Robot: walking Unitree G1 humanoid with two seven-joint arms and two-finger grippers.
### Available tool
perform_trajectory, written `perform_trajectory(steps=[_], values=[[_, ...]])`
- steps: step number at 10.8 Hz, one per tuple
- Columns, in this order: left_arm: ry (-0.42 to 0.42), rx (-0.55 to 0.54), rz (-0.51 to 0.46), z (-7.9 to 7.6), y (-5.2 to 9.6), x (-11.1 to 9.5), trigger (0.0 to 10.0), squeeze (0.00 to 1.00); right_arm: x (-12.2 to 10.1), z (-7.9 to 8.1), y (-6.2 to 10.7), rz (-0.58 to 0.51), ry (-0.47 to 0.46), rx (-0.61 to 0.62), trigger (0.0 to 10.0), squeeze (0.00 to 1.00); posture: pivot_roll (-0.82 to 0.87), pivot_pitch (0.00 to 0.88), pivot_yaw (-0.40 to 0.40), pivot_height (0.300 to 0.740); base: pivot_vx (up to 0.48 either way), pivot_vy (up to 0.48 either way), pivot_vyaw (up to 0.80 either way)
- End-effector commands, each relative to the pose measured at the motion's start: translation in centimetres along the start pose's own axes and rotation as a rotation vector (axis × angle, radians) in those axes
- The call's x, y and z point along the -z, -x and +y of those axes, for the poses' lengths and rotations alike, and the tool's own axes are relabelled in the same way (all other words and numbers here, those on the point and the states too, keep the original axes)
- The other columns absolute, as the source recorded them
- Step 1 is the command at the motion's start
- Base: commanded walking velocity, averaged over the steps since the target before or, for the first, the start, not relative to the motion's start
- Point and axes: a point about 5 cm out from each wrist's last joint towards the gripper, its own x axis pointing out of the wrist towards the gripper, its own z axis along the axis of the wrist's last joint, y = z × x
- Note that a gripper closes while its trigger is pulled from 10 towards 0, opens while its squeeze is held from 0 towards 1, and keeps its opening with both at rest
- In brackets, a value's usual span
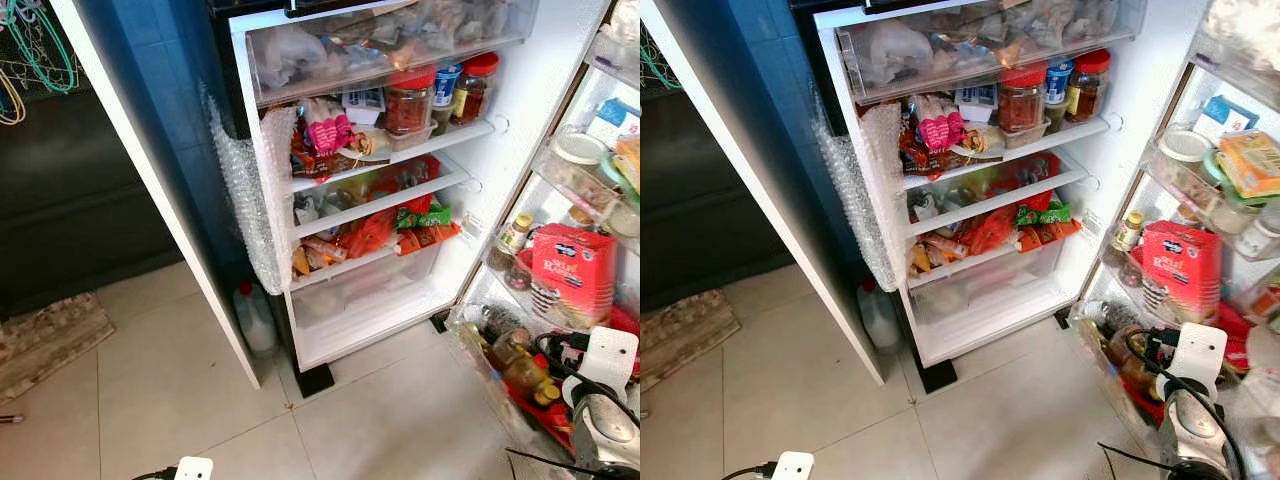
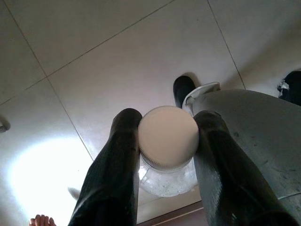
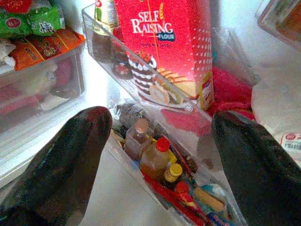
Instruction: Restocking fridge
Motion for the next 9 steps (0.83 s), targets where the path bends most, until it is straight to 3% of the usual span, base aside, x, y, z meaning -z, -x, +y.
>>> perform_trajectory(steps=[1, 4, 6, 7, 9], values=[[-0.006, 0.001, 0.011, 0.1, 0.1, 0.4, 10.0, 0.00, 1.3, 0.1, 0.5, 0.060, 0.004, 0.001, 10.0, 0.00, -0.04, 0.098, 0.028, 0.740, 0.000, 0.000, 0.00], [0.000, -0.002, 0.010, 0.0, 0.1, 0.4, 10.0, 0.00, 4.4, 1.6, 1.7, 0.227, 0.028, -0.083, 10.0, 0.00, -0.04, 0.097, 0.023, 0.740, 0.000, 0.000, 0.00], [0.019, 0.000, -0.001, -0.1, 0.1, 0.2, 10.0, 0.00, 8.9, 4.4, 4.5, 0.425, 0.084, -0.234, 10.0, 0.00, -0.04, 0.103, 0.015, 0.740, 0.000, 0.000, 0.00], [0.029, -0.003, 0.000, -0.1, 0.1, 0.3, 10.0, 0.00, 11.4, 6.0, 6.7, 0.537, 0.170, -0.356, 10.0, 0.00, -0.04, 0.103, 0.008, 0.740, 0.000, 0.000, 0.00], [0.040, -0.002, -0.001, -0.2, 0.1, 0.4, 10.0, 0.00, 12.3, 6.3, 7.5, 0.579, 0.147, -0.358, 10.0, 0.00, -0.03, 0.097, -0.002, 0.740, 0.000, 0.000, 0.00]])
